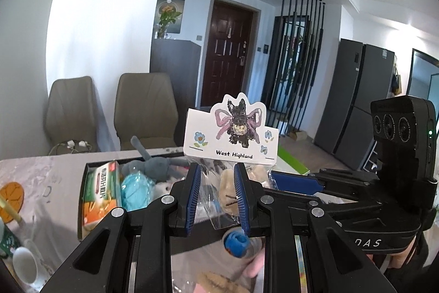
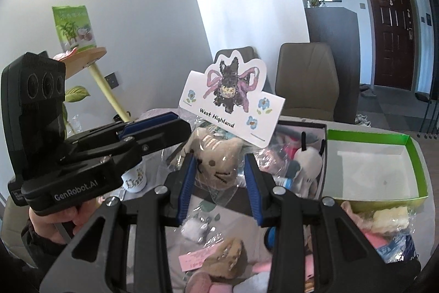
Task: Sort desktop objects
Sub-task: 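Lift the bagged cat plush and carry it with both grippers to the dark box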
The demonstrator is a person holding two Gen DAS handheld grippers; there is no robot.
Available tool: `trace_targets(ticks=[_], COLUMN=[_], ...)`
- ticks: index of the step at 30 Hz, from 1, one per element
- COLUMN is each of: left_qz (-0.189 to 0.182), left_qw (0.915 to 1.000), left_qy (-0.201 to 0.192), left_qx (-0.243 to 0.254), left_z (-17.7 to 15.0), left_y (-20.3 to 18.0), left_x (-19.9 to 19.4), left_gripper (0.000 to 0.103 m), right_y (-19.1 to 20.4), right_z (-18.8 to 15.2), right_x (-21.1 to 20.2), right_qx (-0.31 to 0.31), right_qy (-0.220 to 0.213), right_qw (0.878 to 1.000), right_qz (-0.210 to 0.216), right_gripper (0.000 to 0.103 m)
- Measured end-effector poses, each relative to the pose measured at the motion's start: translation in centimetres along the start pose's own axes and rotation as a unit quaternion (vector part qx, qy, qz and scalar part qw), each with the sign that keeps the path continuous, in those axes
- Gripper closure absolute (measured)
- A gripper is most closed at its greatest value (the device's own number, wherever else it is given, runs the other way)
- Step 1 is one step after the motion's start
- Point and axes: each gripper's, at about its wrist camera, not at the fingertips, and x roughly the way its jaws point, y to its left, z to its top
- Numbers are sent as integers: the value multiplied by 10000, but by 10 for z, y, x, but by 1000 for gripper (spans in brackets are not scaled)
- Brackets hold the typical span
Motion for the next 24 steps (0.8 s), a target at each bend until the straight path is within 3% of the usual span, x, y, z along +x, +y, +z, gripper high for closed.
trace_targets(ticks=[9,24], left_qz=[-190,-333], left_qw=[9996,9946], left_qy=[26,658], left_qx=[-227,-726], left_z=[2,-14], left_y=[13,40], left_x=[36,102], left_gripper=[78,78], right_y=[-25,-74], right_z=[8,-4], right_x=[22,86], right_qx=[169,772], right_qy=[31,510], right_qw=[9997,9956], right_qz=[-144,-141], right_gripper=[67,67])
